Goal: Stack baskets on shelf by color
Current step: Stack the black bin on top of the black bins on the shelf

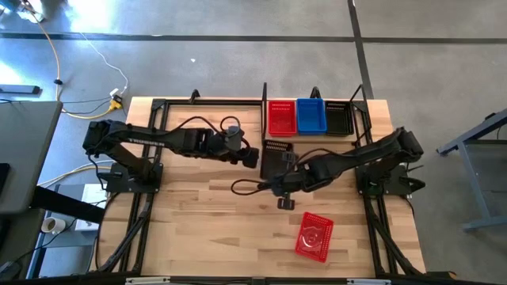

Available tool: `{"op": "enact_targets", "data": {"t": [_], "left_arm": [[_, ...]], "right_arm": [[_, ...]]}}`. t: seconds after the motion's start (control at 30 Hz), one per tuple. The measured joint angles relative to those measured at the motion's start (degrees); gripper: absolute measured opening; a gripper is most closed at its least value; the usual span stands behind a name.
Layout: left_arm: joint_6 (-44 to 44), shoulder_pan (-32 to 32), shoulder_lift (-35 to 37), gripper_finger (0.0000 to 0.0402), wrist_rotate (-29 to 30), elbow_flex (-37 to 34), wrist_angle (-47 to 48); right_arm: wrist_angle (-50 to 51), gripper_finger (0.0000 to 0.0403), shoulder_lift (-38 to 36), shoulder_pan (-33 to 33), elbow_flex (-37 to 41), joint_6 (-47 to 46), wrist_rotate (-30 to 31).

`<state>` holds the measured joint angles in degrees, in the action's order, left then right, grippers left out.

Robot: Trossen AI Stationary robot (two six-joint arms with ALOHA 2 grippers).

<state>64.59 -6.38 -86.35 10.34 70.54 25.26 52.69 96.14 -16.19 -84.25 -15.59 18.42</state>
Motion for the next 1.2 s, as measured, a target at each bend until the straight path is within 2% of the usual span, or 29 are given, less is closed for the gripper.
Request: {"op": "enact_targets", "data": {"t": [0.27,0.63,0.97,1.2], "left_arm": [[-4.7,-2.9,0.0,0.0146,-1.1,0.0,-0.8],[-9.5,-5.5,0.0,0.0145,-5.4,0.0,-2.9],[-11.3,-7.0,0.0,0.0145,-5.8,0.0,-2.9],[-12.9,-8.5,0.0,0.0145,-5.8,0.0,-2.9]], "right_arm": [[3.3,0.0,-5.7,-0.3,0.5,0.6,2.9],[3.6,0.0,-19.1,0.6,12.8,0.1,5.4],[3.8,0.0,-36.5,6.2,25.0,5.3,7.9],[4.3,0.0,-45.0,12.0,29.0,13.7,8.1]]}}
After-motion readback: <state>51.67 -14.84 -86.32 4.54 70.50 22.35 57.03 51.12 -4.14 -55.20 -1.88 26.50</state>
